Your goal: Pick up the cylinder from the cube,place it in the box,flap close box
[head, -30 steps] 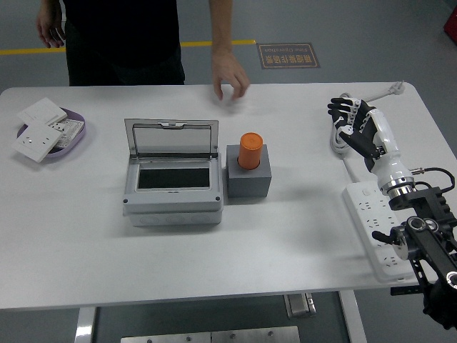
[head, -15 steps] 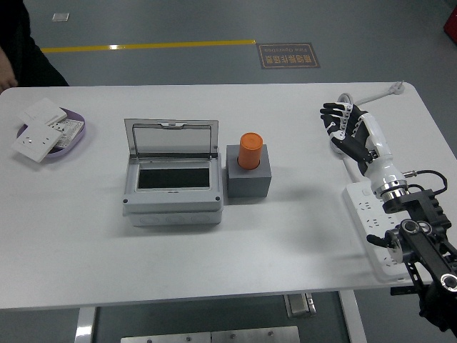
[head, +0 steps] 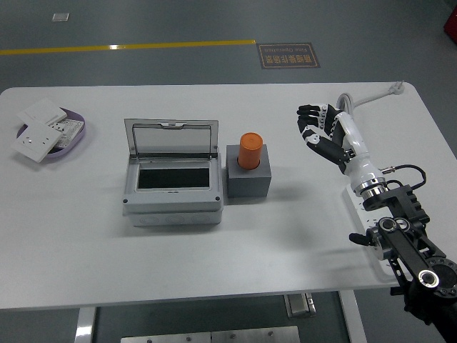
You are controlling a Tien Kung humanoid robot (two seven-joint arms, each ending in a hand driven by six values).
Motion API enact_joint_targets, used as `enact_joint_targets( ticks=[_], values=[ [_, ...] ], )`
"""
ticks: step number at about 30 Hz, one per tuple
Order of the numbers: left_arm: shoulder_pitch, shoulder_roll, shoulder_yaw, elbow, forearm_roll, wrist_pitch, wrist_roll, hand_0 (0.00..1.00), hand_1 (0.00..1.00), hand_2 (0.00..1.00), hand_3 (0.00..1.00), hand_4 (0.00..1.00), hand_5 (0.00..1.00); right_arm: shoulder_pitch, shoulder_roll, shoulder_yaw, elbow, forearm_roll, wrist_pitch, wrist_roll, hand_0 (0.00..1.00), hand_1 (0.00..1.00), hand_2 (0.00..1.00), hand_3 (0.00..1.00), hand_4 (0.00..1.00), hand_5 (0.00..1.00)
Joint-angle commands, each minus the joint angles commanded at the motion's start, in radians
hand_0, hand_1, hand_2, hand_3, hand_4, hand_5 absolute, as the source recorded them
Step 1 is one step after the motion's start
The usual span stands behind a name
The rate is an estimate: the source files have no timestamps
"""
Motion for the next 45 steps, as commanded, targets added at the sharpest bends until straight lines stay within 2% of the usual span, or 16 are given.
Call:
enact_joint_targets(
  ticks=[3, 4, 10, 24, 31, 33, 34, 45],
  values=[
    [0.0, -0.002, -0.001, 0.0, 0.002, 0.0, 0.0, 0.603, 0.583, 0.591, 0.583, 0.645, 0.204, 0.018, 0.007, -0.023, -0.014, -0.006, 0.002, 0.002, 0.746, 0.677, 0.67, 0.649, 0.675, 0.1],
    [0.0, -0.002, -0.002, 0.0, 0.003, 0.0, 0.0, 0.604, 0.584, 0.591, 0.583, 0.646, 0.204, 0.025, 0.01, -0.03, -0.019, -0.009, 0.003, 0.003, 0.757, 0.665, 0.671, 0.661, 0.7, 0.016],
    [-0.002, -0.001, -0.007, 0.0, 0.009, 0.0, 0.001, 0.605, 0.584, 0.592, 0.584, 0.646, 0.204, 0.076, 0.023, -0.079, -0.057, -0.018, 0.009, 0.01, 0.76, 0.666, 0.67, 0.665, 0.7, 0.011],
    [-0.008, 0.0, -0.007, 0.0, 0.015, -0.002, 0.003, 0.605, 0.586, 0.592, 0.583, 0.646, 0.205, 0.185, 0.044, -0.184, -0.168, -0.013, 0.01, 0.023, 0.771, 0.667, 0.669, 0.661, 0.707, 0.041],
    [-0.015, 0.001, -0.002, 0.0, 0.017, -0.004, 0.003, 0.605, 0.585, 0.591, 0.583, 0.646, 0.205, 0.237, 0.066, -0.246, -0.247, -0.01, 0.008, 0.029, 0.77, 0.668, 0.664, 0.662, 0.712, 0.052],
    [-0.016, 0.0, 0.003, 0.0, 0.014, -0.004, 0.002, 0.605, 0.585, 0.591, 0.583, 0.646, 0.205, 0.248, 0.07, -0.258, -0.266, -0.007, 0.008, 0.031, 0.77, 0.668, 0.664, 0.662, 0.712, 0.052],
    [-0.017, 0.0, 0.004, 0.0, 0.013, -0.004, 0.001, 0.605, 0.585, 0.591, 0.583, 0.646, 0.205, 0.252, 0.072, -0.261, -0.273, -0.005, 0.008, 0.032, 0.767, 0.662, 0.662, 0.662, 0.716, 0.082],
    [-0.023, 0.004, 0.011, 0.0, 0.012, -0.005, 0.002, 0.605, 0.585, 0.592, 0.583, 0.646, 0.205, 0.28, 0.085, -0.293, -0.341, 0.021, 0.004, 0.046, 0.766, 0.662, 0.66, 0.662, 0.717, 0.085]
  ],
)
